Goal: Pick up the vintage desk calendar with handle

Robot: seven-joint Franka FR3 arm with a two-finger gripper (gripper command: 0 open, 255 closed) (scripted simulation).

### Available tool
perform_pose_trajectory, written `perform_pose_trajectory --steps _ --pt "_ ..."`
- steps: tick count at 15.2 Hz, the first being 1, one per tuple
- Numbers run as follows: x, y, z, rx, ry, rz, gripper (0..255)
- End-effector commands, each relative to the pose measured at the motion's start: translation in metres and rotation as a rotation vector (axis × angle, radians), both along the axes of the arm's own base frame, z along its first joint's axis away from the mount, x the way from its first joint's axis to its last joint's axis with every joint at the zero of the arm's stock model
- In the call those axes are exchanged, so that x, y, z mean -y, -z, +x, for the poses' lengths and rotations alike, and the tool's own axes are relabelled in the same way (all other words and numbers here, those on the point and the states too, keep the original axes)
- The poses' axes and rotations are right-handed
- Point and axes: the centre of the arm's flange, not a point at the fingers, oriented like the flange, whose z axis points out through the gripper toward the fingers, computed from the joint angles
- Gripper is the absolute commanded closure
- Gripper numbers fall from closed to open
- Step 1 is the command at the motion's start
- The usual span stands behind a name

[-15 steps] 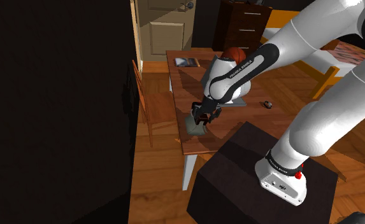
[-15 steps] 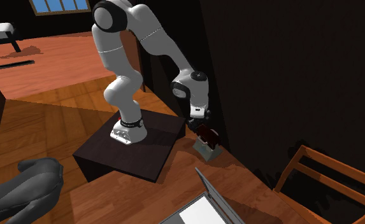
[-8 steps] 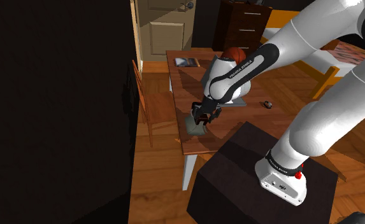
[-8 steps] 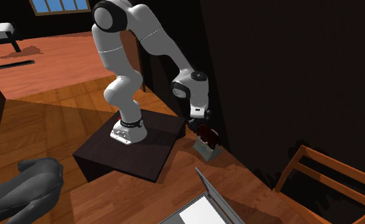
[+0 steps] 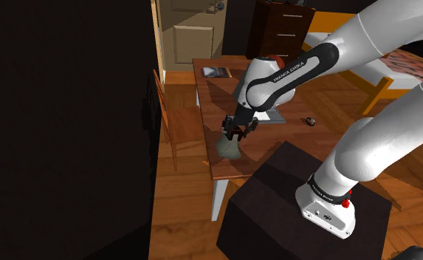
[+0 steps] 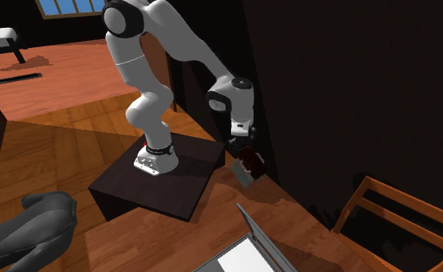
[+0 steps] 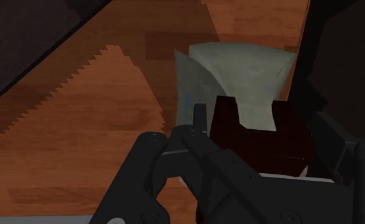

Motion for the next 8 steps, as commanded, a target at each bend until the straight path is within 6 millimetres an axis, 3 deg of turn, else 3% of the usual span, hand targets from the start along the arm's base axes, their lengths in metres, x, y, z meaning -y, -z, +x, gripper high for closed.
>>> perform_pose_trajectory --steps 1,8 --pt "0.0 -0.011 0.0 0.001 0.0 0.0 255" --pt "0.0 -0.044 0.0 0.001 0.0 0.0 255"
